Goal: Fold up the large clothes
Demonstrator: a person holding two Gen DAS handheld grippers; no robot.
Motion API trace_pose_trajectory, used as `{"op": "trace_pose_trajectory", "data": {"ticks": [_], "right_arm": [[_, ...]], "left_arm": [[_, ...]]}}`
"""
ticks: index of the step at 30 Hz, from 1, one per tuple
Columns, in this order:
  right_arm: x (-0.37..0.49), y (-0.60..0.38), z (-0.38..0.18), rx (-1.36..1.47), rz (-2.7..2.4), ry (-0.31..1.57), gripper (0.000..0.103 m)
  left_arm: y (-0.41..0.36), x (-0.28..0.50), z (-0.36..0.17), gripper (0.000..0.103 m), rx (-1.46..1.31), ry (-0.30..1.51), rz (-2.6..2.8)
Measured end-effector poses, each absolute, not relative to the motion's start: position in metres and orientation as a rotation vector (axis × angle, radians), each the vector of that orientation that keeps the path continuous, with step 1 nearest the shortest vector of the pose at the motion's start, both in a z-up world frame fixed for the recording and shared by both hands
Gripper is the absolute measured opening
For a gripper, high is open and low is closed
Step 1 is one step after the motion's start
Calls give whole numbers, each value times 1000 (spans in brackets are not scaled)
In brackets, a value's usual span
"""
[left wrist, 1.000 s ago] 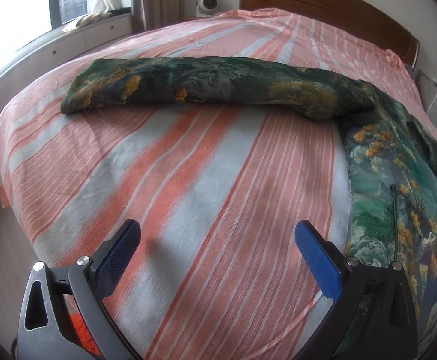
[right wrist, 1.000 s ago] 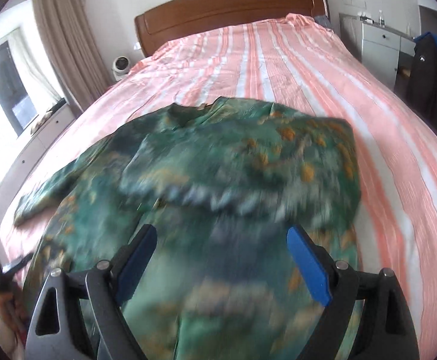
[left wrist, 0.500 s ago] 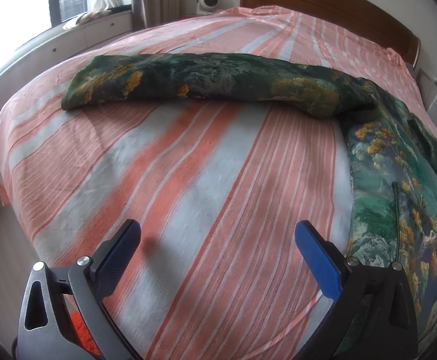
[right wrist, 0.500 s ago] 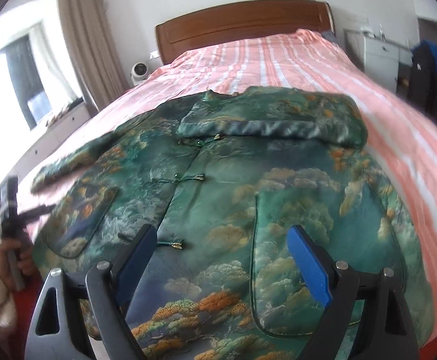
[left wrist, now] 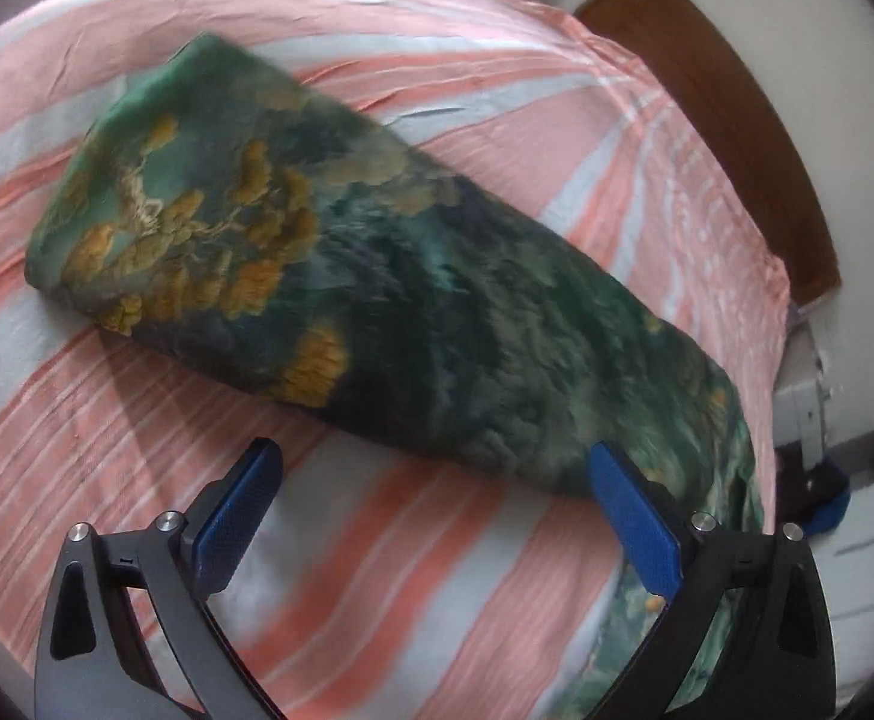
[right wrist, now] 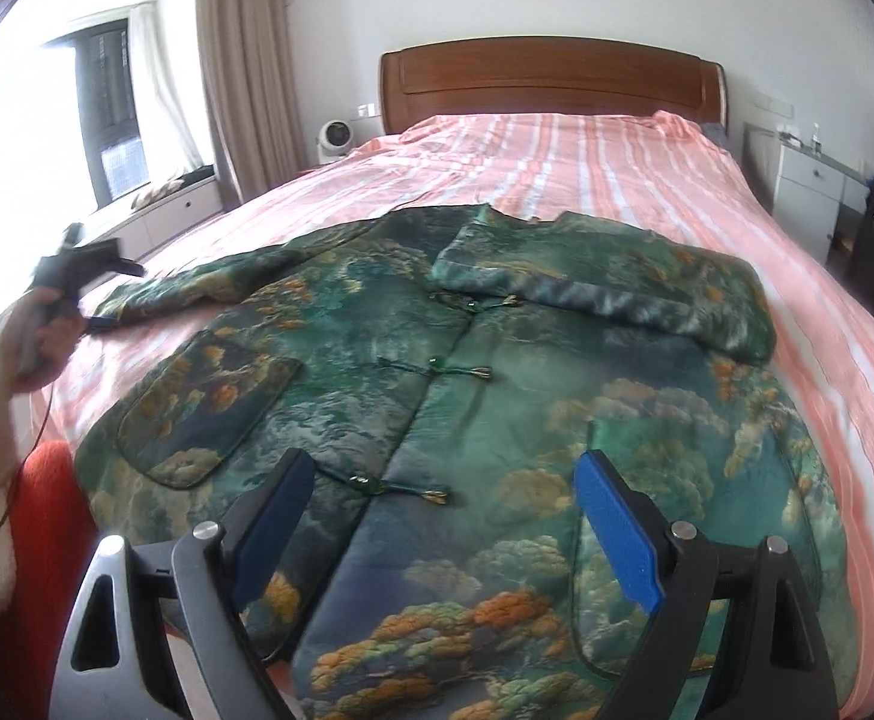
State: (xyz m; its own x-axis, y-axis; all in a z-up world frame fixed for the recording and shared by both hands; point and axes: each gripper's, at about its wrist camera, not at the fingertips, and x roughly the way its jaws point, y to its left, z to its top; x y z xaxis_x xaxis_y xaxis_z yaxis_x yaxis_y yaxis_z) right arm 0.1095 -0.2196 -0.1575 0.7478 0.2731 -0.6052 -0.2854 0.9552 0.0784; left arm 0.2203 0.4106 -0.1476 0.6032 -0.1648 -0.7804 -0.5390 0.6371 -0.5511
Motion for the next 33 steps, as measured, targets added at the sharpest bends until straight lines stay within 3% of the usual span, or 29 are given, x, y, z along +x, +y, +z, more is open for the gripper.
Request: {"op": "trace_pose_trajectory", "data": {"ticks": [2,4,5,6,9,14,19,20,22,23,24,28,33], "right_arm": [[106,-216,-158,-34,315,667,88],[102,-217,-158,-38,320,673,88],[99,-218,-159,-35,318,674,88],[96,-220,-160,-29,318,680,88],[91,-226,-162,-12,310,679,88],[88,-241,-160,48,290,642,88],[89,-252,-158,85,274,626,88],[88,-254,-158,89,270,625,88],[85,-258,-158,94,263,623,88],[84,-261,-159,97,257,621,88],[83,-264,-159,98,254,620,88],[81,-284,-159,159,227,623,88],[90,-312,-151,242,198,656,88]], "left_arm": [[422,219,-153,94,-927,868,300],[427,218,-150,60,-937,802,339],[428,220,-148,24,-924,790,358],[429,224,-143,13,-901,782,367],[408,239,-99,10,-705,746,396],[286,275,30,10,-227,587,223],[125,292,95,13,94,495,-65],[91,296,94,22,156,503,-115],[35,304,81,50,238,553,-200],[12,309,69,78,265,601,-240],[-9,315,52,90,294,654,-272],[-43,318,-4,90,401,785,-310],[5,279,-37,90,375,912,-289]]}}
